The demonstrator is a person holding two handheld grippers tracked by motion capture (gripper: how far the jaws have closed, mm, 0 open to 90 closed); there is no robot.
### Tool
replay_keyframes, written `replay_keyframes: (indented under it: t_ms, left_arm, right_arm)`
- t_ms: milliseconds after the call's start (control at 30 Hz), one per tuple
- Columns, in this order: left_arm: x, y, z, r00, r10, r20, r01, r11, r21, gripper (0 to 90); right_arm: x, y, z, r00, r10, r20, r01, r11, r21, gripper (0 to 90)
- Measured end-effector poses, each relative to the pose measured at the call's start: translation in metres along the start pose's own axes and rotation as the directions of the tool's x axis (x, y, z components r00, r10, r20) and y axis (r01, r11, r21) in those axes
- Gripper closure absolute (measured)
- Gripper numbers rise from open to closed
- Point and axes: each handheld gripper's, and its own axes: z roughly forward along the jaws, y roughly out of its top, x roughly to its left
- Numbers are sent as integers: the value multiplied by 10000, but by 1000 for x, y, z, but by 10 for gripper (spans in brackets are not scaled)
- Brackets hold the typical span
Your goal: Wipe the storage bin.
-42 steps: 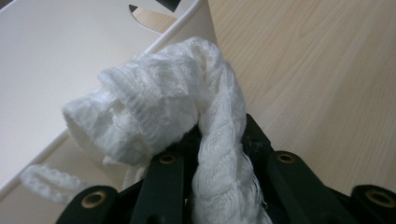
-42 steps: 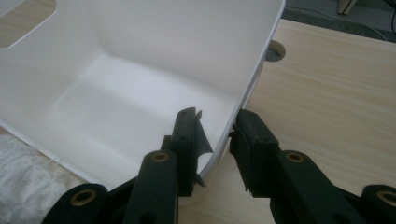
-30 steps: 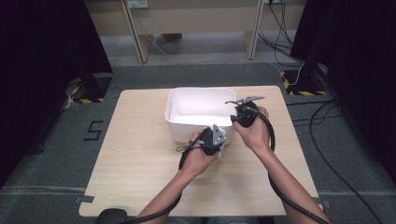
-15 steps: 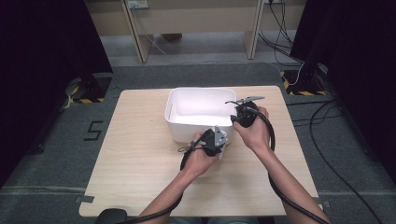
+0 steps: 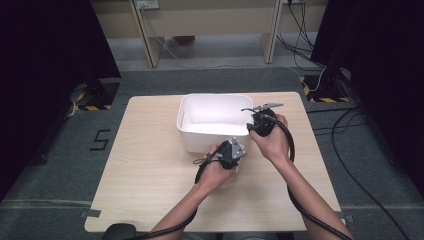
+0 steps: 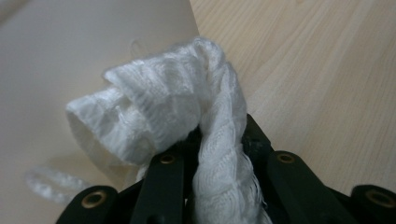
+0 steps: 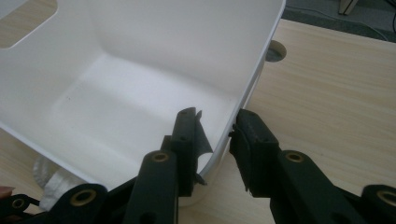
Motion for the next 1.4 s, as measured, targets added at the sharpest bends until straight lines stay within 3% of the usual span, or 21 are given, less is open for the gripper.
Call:
replay_keyframes:
  t_ms: [633,1400]
  left_arm:
    - [-3,-2,9,9998,-49,174,46,9999,132,743]
    - [0,25,-17,10000,82,-50,-85,9977,-680,743]
  right_arm:
    - [0,0,0,10000,-52,-9,52,10000,-17,708]
    - [-1,0,1,10000,53,-38,-53,10000,-67,707]
